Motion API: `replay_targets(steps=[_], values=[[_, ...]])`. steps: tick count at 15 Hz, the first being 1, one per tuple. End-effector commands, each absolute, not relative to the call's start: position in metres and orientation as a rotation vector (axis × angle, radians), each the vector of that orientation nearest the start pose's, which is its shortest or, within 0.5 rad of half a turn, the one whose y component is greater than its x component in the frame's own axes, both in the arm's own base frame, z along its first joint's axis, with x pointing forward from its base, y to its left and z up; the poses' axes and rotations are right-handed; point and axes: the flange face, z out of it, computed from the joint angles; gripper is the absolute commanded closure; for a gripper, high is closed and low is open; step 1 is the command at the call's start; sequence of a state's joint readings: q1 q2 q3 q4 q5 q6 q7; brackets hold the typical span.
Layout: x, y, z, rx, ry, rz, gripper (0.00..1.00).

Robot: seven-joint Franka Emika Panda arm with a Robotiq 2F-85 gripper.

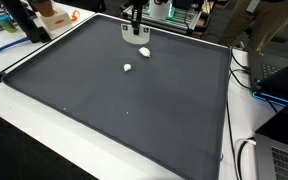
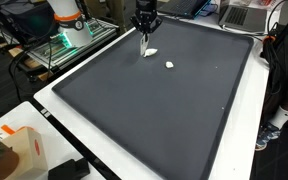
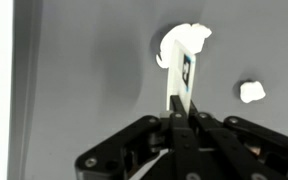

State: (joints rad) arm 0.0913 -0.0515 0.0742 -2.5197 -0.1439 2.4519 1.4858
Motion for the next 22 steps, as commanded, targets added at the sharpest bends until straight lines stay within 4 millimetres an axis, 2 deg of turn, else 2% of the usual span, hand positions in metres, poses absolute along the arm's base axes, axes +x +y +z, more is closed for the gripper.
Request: replay_targets(steps=[1, 4, 5, 6, 8, 9, 13, 17, 22], values=[[0.429, 0.084, 0.302, -2.786, 1.543, -0.019, 0.99], [0.435, 0.085, 0.298, -2.876, 1.324, 0.014, 0.99], [0.437, 0.081, 0.298, -2.875, 1.311, 0.063, 0.99], [0.438, 0.085, 0.299, -2.860, 1.376, -0.003, 0.96], [0.438, 0.083, 0.299, -2.872, 1.330, 0.022, 0.96], [0.441, 0.084, 0.295, -2.884, 1.306, 0.016, 0.99], [0.440, 0.092, 0.285, -2.907, 1.227, -0.004, 0.99], [0.442, 0.091, 0.267, -2.950, 1.194, -0.007, 0.99], [0.450, 0.083, 0.224, -3.023, 1.105, 0.080, 0.99]])
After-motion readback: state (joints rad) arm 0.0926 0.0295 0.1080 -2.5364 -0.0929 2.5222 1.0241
